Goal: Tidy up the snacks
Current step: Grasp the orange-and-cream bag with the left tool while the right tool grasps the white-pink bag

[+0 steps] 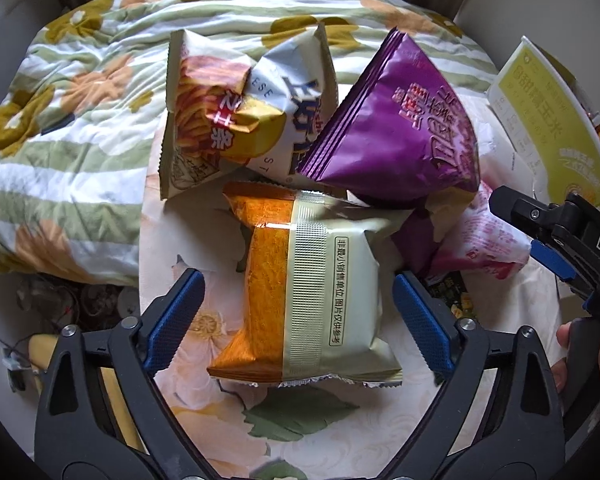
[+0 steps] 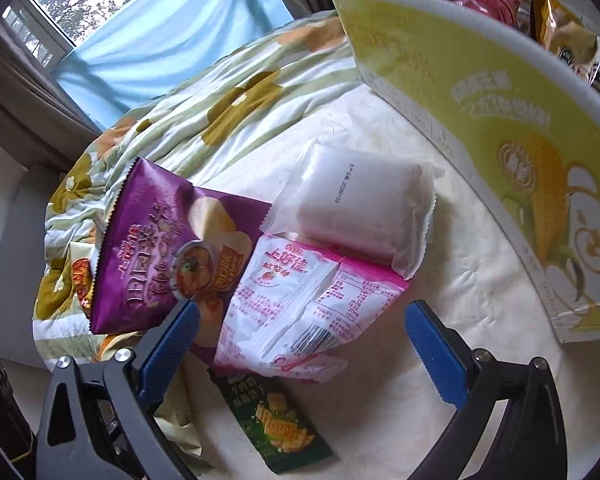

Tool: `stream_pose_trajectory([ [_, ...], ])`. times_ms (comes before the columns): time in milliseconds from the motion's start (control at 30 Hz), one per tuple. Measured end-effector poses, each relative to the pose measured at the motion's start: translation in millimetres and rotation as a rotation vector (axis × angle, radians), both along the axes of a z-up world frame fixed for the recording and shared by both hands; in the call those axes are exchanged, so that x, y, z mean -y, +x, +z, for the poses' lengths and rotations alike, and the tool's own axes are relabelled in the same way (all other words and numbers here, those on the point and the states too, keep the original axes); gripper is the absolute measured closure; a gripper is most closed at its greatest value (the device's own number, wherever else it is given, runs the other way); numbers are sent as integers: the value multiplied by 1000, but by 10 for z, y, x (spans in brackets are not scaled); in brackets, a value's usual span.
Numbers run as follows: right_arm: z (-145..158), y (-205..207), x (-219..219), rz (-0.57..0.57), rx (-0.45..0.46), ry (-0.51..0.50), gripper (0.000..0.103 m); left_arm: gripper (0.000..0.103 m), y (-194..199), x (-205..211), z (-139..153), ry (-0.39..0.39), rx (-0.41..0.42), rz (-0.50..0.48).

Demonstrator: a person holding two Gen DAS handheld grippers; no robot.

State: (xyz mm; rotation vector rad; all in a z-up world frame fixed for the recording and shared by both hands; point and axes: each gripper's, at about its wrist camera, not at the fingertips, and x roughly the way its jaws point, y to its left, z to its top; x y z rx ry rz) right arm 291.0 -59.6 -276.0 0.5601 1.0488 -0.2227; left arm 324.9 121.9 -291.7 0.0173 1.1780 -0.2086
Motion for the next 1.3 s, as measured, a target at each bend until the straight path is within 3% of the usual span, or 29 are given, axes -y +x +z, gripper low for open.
stream_pose_trajectory([
  [100, -77, 25, -17, 2, -23, -4, 7, 14, 15, 4, -64, 3, -9, -5],
  [233, -138, 41, -28, 1, -42, 7, 14, 33, 31, 18, -170, -10, -51, -15],
  [400, -145, 84, -65, 19, -66, -11, 20, 39, 17, 0, -179, -18, -46, -14],
  [733, -164, 171, -96, 32, -92, -41, 24, 40, -69, -65, -168, -19, -57, -12],
  [1000, -147, 75, -130, 83, -103, -66, 48, 41, -210, -101, -156, -28, -73, -13],
  [1033, -144, 51, -125, 88, -102, -59, 55, 41, -231, -104, -154, -30, -76, -14],
  [1300, -12, -121, -128, 102, -84, -54, 61, 42, -384, -159, -81, -46, -87, -21],
])
